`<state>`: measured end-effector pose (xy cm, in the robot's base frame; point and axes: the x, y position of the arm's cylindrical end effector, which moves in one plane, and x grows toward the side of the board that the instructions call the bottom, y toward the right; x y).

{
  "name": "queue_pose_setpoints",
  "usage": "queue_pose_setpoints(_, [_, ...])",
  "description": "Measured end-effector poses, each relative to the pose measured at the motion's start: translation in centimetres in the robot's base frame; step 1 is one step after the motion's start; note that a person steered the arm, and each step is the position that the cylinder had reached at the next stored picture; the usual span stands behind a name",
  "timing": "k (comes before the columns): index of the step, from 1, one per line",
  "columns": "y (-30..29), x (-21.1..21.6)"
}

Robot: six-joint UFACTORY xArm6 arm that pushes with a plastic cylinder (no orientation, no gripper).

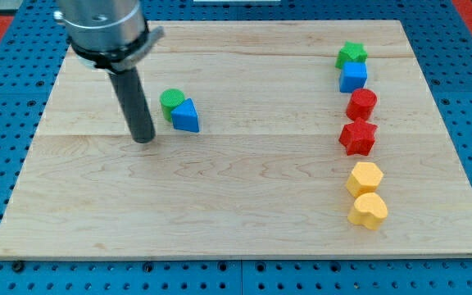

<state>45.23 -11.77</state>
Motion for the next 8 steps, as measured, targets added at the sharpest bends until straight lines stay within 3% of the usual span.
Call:
queue_pose_setpoints(2, [14.0,0.0])
queue_pose_setpoints(4, [22.4,-0.1])
queue_pose_setpoints(7, [24.9,-0.1])
queue_pose_setpoints(8, [16.5,1.9])
